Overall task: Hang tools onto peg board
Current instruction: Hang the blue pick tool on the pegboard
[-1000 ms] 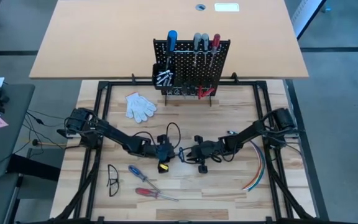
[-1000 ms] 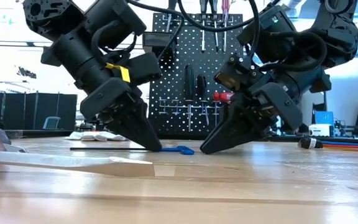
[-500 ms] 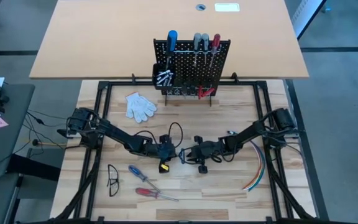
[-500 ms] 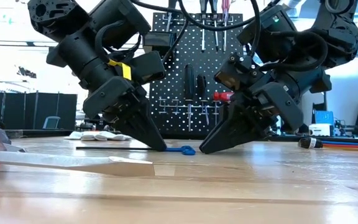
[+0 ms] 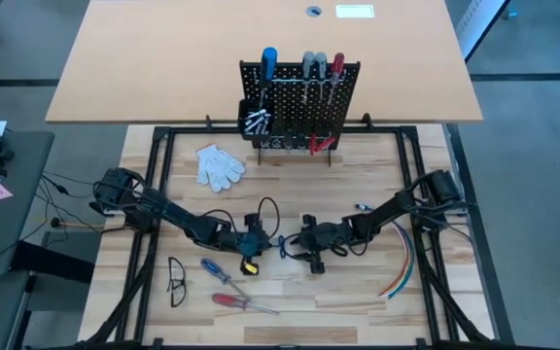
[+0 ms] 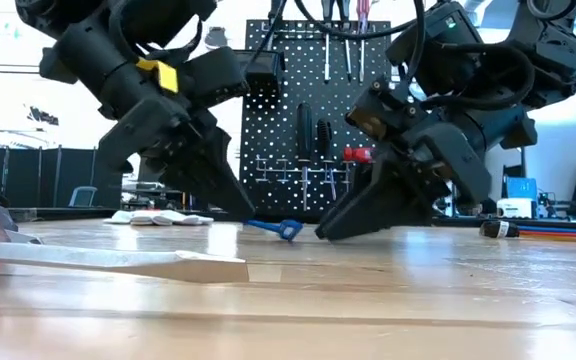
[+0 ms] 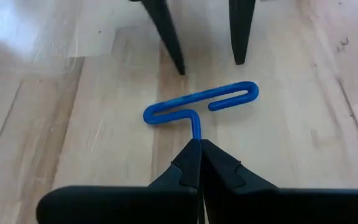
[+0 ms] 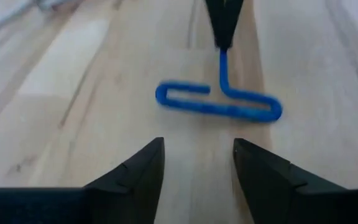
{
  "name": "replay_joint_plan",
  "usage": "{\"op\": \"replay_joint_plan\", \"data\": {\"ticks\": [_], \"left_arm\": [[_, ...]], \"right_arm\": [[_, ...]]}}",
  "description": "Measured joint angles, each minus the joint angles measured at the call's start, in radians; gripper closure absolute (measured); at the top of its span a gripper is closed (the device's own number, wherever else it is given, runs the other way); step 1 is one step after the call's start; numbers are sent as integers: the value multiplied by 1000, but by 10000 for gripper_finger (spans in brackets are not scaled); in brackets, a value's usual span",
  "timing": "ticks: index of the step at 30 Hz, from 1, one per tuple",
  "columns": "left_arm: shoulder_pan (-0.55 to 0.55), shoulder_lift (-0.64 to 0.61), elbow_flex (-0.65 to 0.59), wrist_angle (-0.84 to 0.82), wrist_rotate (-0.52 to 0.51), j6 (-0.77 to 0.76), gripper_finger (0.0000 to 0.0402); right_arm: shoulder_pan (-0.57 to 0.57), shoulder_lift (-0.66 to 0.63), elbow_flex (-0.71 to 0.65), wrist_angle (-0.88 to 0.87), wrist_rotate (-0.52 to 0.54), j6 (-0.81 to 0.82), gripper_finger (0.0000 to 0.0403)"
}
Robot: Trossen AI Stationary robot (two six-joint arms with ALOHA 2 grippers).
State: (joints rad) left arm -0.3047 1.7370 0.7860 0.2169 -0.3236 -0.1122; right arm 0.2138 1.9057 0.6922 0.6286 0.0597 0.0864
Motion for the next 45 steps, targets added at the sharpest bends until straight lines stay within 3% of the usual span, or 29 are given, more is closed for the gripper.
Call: {"op": "replay_joint_plan", "data": {"ticks": [9, 15, 23, 27, 32, 37, 41, 45], "left_arm": [[-15, -3, 2, 38, -35, 21, 400], [-15, -2, 2, 8, 26, -42, 400], [10, 0, -35, 9, 27, -56, 324], [31, 33, -40, 19, 38, -55, 309], [45, 93, -38, 78, 112, -5, 323], [44, 106, -36, 81, 116, -2, 368], [42, 71, -29, 64, 29, -17, 398], [34, -8, -24, 44, 5, -38, 389]], "right_arm": [[4, 0, 5, 52, 0, -41, 208], [5, 0, 5, 61, 1, -42, 205], [9, 0, 6, 60, 1, -41, 204], [9, 0, 6, 60, 1, -41, 207], [9, 0, 6, 60, 1, -42, 207], [9, 0, 6, 58, 1, -42, 207], [9, 0, 6, 57, 1, -42, 207], [4, -1, 6, 59, 1, -42, 207]]}}
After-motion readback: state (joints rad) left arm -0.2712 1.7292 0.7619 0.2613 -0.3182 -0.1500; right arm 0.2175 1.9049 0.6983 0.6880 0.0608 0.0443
